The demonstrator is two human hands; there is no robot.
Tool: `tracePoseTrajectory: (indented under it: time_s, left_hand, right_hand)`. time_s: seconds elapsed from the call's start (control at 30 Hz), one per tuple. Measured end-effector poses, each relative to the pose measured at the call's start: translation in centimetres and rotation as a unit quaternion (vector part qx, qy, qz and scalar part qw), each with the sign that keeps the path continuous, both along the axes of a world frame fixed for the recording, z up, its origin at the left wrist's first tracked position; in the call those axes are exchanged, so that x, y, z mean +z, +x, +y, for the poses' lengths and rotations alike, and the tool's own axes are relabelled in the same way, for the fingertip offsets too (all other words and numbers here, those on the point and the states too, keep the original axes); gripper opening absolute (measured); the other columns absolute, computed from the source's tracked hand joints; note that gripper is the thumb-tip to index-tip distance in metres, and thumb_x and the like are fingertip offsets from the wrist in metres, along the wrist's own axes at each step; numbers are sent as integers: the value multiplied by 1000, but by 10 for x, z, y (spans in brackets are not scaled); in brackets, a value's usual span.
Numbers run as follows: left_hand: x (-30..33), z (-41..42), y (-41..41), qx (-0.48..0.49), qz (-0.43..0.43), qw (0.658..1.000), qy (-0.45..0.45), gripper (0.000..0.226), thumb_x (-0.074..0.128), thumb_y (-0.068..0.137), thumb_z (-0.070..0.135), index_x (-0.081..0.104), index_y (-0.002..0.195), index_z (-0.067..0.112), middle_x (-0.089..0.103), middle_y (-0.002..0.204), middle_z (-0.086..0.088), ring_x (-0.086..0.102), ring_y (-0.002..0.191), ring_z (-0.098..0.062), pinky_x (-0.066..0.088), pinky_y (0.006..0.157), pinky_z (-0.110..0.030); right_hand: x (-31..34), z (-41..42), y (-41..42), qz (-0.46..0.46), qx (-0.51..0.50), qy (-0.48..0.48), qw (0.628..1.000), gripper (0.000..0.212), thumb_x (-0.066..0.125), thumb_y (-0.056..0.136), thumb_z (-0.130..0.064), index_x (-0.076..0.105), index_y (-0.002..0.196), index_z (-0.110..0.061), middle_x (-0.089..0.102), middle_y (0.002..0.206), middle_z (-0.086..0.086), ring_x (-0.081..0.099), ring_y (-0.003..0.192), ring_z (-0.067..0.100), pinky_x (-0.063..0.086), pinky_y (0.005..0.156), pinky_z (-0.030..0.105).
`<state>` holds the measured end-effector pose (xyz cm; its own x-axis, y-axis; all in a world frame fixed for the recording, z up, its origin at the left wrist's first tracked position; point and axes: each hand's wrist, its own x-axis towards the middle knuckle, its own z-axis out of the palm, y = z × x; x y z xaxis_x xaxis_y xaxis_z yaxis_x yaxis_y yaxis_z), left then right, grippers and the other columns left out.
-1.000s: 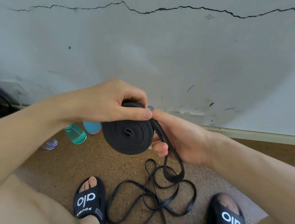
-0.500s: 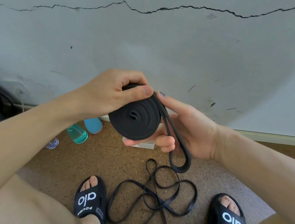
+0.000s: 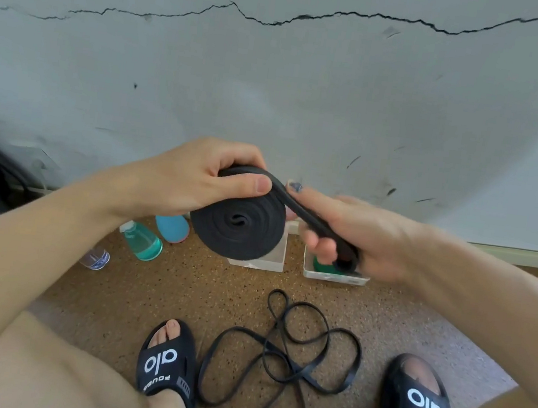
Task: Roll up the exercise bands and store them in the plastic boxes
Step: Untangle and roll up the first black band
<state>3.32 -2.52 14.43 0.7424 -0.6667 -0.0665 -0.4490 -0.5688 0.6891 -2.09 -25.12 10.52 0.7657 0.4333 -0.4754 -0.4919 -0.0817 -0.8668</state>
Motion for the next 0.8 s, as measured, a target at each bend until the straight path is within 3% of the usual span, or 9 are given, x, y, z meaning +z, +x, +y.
tracePoseTrajectory:
  time_s: [0.07, 0.13, 0.23, 0.37, 0.53, 0.67, 0.8]
  left_hand:
    - [-1, -1, -1, 23, 10, 999, -32, 26, 55, 93, 48, 67, 96, 25, 71, 83, 11, 67, 76, -4, 50, 66, -15]
    - [-1, -4, 0, 60, 14, 995, -81, 26, 52, 91, 47, 67, 95, 25, 71, 81, 15, 67, 77, -1, 50, 67, -14]
    - [-3, -7, 1, 98, 48, 984, -145, 28, 52, 92, 44, 67, 92, 20, 70, 80, 11, 67, 76, -5, 51, 68, -17]
    - [-7, -14, 3, 129, 111, 961, -216, 27, 54, 97, 35, 67, 94, 11, 71, 83, 2, 67, 78, -12, 55, 71, -23]
    - [-8, -23, 5, 174, 134, 942, -255, 37, 49, 106, 25, 64, 112, -9, 72, 91, -8, 69, 82, -17, 58, 73, -27]
    - [-9, -31, 4, 202, 153, 927, -275, 35, 48, 106, 28, 67, 104, -2, 74, 89, -5, 70, 82, -16, 58, 75, -28]
    - [-6, -32, 4, 229, 165, 914, -290, 40, 48, 107, 31, 69, 109, -4, 76, 92, -8, 71, 86, -20, 59, 77, -31]
  right_hand:
    - [1, -1, 0, -16, -61, 44, 997, 32, 58, 99, -44, 64, 99, -12, 51, 58, -4, 38, 47, 7, 32, 45, 16]
    - [1, 2, -2, -12, -116, 121, 986, 20, 57, 102, -33, 59, 93, -15, 53, 63, -3, 43, 49, 6, 39, 47, 15]
    - [0, 9, -7, 12, -165, 207, 964, 17, 54, 105, -28, 57, 94, -15, 56, 67, -1, 48, 51, 6, 45, 49, 15]
    - [-1, 14, -8, -4, -187, 224, 956, 19, 54, 105, -30, 54, 95, -14, 56, 66, -1, 53, 55, 11, 49, 54, 19]
    - [3, 20, -5, -92, -251, 124, 956, 23, 52, 107, -26, 51, 85, -19, 54, 60, 2, 48, 46, 14, 40, 41, 21]
    - [1, 24, -1, -230, -276, 16, 933, 23, 43, 109, -22, 47, 88, -13, 53, 60, 6, 51, 45, 20, 35, 37, 25]
    - [4, 23, 0, -285, -264, -50, 920, 27, 38, 110, -26, 47, 88, -13, 49, 56, 6, 56, 42, 19, 30, 35, 24]
